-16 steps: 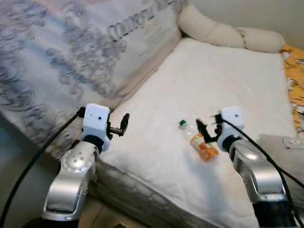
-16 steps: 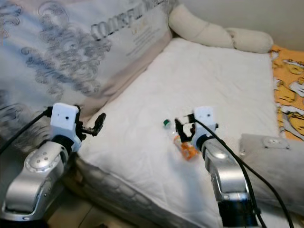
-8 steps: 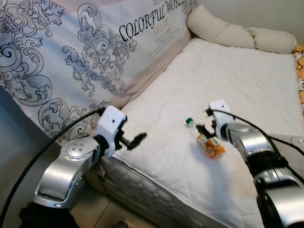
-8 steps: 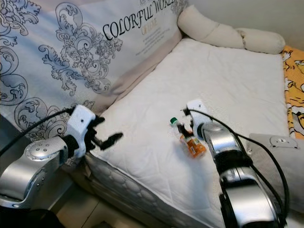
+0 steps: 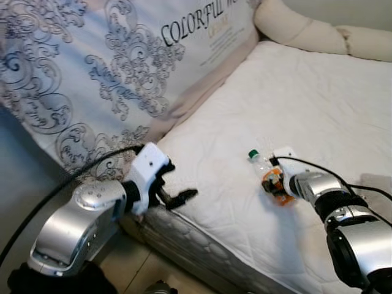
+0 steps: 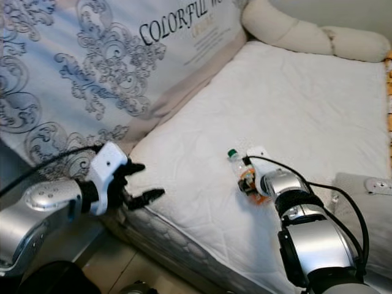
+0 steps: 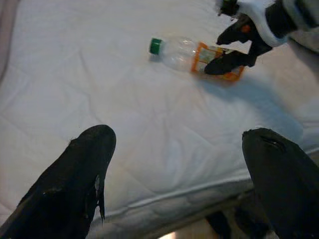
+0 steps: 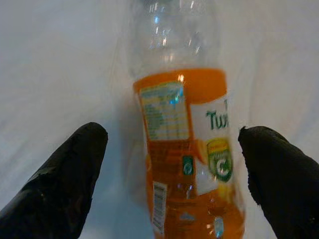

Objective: Clean up the room

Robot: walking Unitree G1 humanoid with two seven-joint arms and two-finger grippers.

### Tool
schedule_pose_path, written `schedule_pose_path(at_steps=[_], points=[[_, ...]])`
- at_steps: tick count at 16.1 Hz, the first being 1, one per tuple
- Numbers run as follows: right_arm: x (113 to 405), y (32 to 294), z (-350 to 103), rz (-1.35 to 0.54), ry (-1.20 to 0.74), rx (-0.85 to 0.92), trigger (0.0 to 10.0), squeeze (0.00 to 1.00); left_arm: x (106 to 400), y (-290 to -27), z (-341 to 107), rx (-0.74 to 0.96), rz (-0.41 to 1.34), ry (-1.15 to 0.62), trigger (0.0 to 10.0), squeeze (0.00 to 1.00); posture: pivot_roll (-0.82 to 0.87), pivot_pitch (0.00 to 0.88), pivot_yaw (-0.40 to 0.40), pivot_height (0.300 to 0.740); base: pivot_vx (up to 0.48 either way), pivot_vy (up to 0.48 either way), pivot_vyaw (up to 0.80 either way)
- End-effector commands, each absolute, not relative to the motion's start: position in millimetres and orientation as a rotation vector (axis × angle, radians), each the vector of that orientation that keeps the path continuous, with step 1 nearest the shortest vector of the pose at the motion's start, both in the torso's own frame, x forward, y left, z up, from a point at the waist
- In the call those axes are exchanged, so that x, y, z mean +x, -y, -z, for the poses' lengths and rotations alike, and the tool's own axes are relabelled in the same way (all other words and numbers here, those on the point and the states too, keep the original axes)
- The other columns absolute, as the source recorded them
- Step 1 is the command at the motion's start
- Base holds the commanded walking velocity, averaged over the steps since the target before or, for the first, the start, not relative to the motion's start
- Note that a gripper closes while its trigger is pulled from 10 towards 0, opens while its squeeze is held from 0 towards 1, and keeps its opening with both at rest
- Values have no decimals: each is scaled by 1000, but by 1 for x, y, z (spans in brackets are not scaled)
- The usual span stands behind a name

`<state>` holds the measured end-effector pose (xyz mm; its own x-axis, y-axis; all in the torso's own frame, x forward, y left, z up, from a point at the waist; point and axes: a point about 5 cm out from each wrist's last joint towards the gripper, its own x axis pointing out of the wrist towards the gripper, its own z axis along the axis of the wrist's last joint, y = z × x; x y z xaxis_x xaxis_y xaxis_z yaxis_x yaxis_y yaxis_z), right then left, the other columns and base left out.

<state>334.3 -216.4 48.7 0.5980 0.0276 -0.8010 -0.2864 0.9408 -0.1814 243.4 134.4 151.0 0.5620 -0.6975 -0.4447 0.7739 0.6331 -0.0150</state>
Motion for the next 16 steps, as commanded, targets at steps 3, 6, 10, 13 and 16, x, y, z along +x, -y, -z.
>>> schedule_pose_path(at_steps=[3, 6, 10, 13, 16], points=[[328, 220, -40, -175, -941, -318, 0, 0, 240, -132, -154, 207, 895, -451, 10000, 0, 137, 0, 50, 740, 0, 0, 0], [324, 224, -36, -148, -948, -337, 0, 0, 239, -131, -155, 210, 895, -456, 10000, 0, 150, 0, 45, 740, 0, 0, 0], [319, 230, -31, -100, -951, -357, 0, 0, 232, -133, -155, 211, 901, -472, 10000, 0, 170, 0, 39, 740, 0, 0, 0], [311, 230, -22, -95, -986, -325, 0, 0, 230, -132, -156, 204, 903, -474, 10000, 0, 178, 0, 34, 740, 0, 0, 0], [307, 230, -17, -97, -997, -297, 0, 0, 232, -129, -156, 198, 903, -470, 10000, 0, 172, 0, 36, 740, 0, 0, 0]])
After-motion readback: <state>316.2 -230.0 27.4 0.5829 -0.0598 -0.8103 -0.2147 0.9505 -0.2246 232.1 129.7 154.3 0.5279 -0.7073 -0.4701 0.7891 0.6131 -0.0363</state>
